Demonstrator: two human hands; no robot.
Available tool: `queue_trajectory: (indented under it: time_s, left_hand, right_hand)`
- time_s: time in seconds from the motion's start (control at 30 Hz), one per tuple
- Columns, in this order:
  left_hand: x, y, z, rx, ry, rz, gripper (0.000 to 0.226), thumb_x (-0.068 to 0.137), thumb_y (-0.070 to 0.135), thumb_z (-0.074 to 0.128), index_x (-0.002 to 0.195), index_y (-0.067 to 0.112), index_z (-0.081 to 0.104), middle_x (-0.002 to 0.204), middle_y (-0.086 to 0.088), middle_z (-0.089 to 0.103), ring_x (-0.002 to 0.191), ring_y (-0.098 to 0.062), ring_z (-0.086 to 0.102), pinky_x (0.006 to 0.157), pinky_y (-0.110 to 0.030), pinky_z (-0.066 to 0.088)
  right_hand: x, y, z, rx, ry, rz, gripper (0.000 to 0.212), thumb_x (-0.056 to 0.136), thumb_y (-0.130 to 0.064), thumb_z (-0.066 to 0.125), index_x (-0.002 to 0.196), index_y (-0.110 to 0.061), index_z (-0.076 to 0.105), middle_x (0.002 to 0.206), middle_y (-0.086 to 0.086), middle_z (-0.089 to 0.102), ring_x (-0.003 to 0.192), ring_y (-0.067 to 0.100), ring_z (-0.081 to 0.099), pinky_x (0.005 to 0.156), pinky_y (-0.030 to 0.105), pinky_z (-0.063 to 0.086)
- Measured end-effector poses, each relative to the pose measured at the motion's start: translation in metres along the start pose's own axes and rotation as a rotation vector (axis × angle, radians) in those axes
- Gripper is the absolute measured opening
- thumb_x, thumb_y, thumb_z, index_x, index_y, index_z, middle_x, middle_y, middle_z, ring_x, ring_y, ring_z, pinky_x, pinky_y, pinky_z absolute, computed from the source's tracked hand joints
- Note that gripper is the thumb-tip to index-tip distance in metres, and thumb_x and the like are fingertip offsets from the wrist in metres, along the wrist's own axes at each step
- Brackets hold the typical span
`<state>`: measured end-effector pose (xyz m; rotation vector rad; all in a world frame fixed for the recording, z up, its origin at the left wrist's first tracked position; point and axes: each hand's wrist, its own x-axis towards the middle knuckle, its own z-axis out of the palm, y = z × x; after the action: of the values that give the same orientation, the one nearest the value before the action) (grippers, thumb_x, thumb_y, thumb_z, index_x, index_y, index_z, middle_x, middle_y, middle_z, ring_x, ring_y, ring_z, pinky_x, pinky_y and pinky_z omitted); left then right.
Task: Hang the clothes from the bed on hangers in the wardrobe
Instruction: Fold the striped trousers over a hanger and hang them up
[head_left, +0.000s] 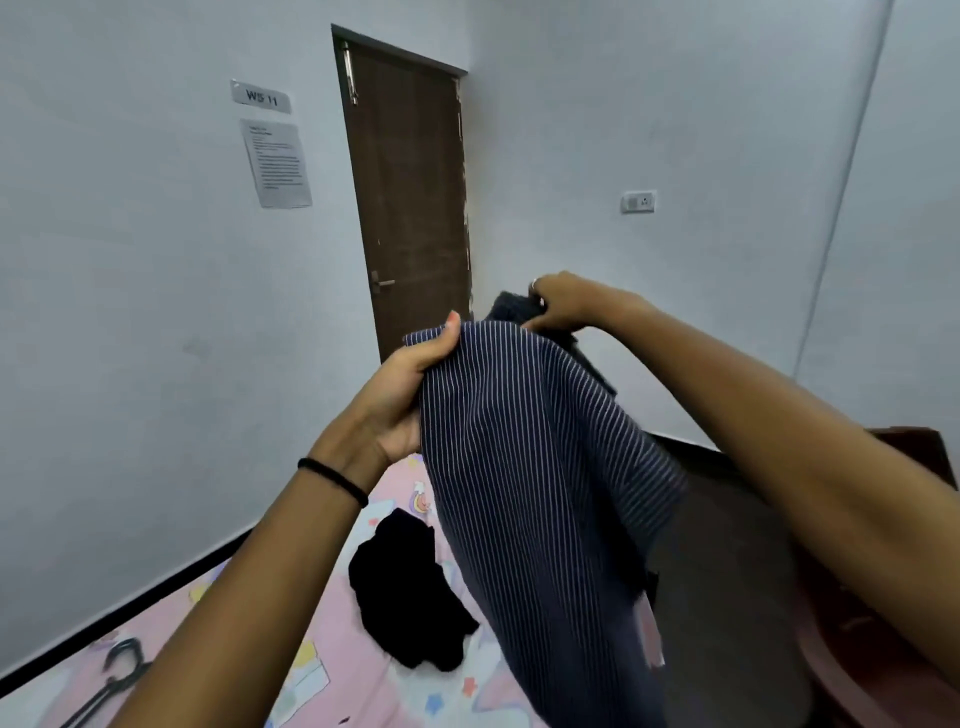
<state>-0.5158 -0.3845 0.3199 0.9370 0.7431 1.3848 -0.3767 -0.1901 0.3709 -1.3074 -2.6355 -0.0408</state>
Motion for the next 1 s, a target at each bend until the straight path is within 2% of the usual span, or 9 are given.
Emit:
queue_trajectory:
  time_s: [0.1,0.2,0.3,0.37,0.47,0.57,0.73,0.87,1.0]
  left_hand:
    - [0.008,0.012,-0.005,-0.005,0.101,0.002,0.028,0.094,0.022,0.051,0.100,-0.001,0.065,0.090,-0.013,0.070,0.076,-0.022,0.070,0.073,-0.032,0.058]
    - [0.018,0.015,-0.021,0.013,0.221,-0.007,0.024,0.099,0.017,0.046,0.097,0.000,0.063,0.083,-0.012,0.070,0.068,-0.021,0.069,0.065,-0.030,0.059]
    - [0.019,0.003,-0.038,0.015,0.329,-0.038,0.025,0.101,0.015,0.042,0.091,0.001,0.061,0.072,-0.011,0.070,0.059,-0.020,0.069,0.057,-0.030,0.058]
    - [0.016,-0.003,-0.046,0.025,0.388,-0.067,0.028,0.101,0.014,0.040,0.087,0.000,0.059,0.066,-0.012,0.069,0.054,-0.020,0.068,0.050,-0.030,0.058]
    - [0.010,0.001,-0.056,0.044,0.455,-0.072,0.032,0.102,0.011,0.035,0.083,-0.002,0.056,0.059,-0.012,0.067,0.049,-0.020,0.066,0.045,-0.029,0.055]
    - [0.003,0.010,-0.068,0.082,0.492,-0.070,0.031,0.102,0.010,0.035,0.082,-0.003,0.055,0.058,-0.011,0.066,0.048,-0.019,0.066,0.046,-0.029,0.056]
    - [-0.009,0.025,-0.083,0.065,0.540,-0.045,0.026,0.100,0.009,0.038,0.084,-0.002,0.056,0.062,-0.012,0.065,0.050,-0.020,0.066,0.048,-0.031,0.057]
    - [-0.017,0.029,-0.092,0.031,0.550,-0.021,0.026,0.100,0.011,0.038,0.089,-0.001,0.058,0.069,-0.012,0.066,0.054,-0.022,0.066,0.055,-0.033,0.058]
    - [-0.021,0.032,-0.092,-0.004,0.549,-0.003,0.027,0.101,0.013,0.039,0.090,-0.002,0.058,0.068,-0.013,0.066,0.055,-0.023,0.066,0.054,-0.034,0.059]
  right_hand:
    - [-0.022,0.006,0.015,0.140,-0.110,0.061,0.032,0.091,-0.025,0.061,0.110,0.000,0.062,0.074,0.005,0.061,0.063,0.017,0.062,0.051,0.024,0.049]
    - [-0.050,0.009,0.037,0.405,-0.198,0.153,0.024,0.096,-0.029,0.054,0.102,-0.007,0.062,0.081,0.005,0.065,0.067,0.018,0.062,0.062,0.028,0.051]
    - [-0.078,0.011,0.074,0.761,-0.160,0.247,0.031,0.101,-0.032,0.046,0.089,-0.008,0.063,0.073,0.007,0.063,0.056,0.016,0.058,0.048,0.018,0.047]
    - [-0.096,0.008,0.103,0.991,-0.149,0.333,0.041,0.101,-0.039,0.042,0.081,-0.010,0.062,0.069,0.006,0.063,0.051,0.013,0.058,0.048,0.019,0.046]
    - [-0.114,0.003,0.142,1.189,-0.198,0.405,0.056,0.098,-0.053,0.037,0.081,-0.008,0.066,0.074,0.008,0.069,0.059,0.015,0.064,0.057,0.025,0.049]
    - [-0.123,-0.014,0.169,1.310,-0.323,0.364,0.069,0.094,-0.061,0.032,0.094,-0.004,0.071,0.092,0.012,0.074,0.084,0.018,0.070,0.080,0.032,0.053]
    - [-0.116,-0.060,0.186,1.430,-0.470,0.223,0.079,0.086,-0.073,0.019,0.111,-0.015,0.067,0.113,0.002,0.070,0.113,0.012,0.060,0.103,0.036,0.043]
    - [-0.109,-0.090,0.178,1.603,-0.494,0.087,0.075,0.084,-0.075,0.012,0.131,-0.031,0.051,0.127,-0.004,0.061,0.121,0.008,0.053,0.099,0.031,0.041]
    - [-0.106,-0.105,0.163,1.813,-0.344,0.088,0.065,0.090,-0.068,0.012,0.124,-0.034,0.054,0.122,-0.007,0.064,0.113,0.007,0.057,0.084,0.026,0.046]
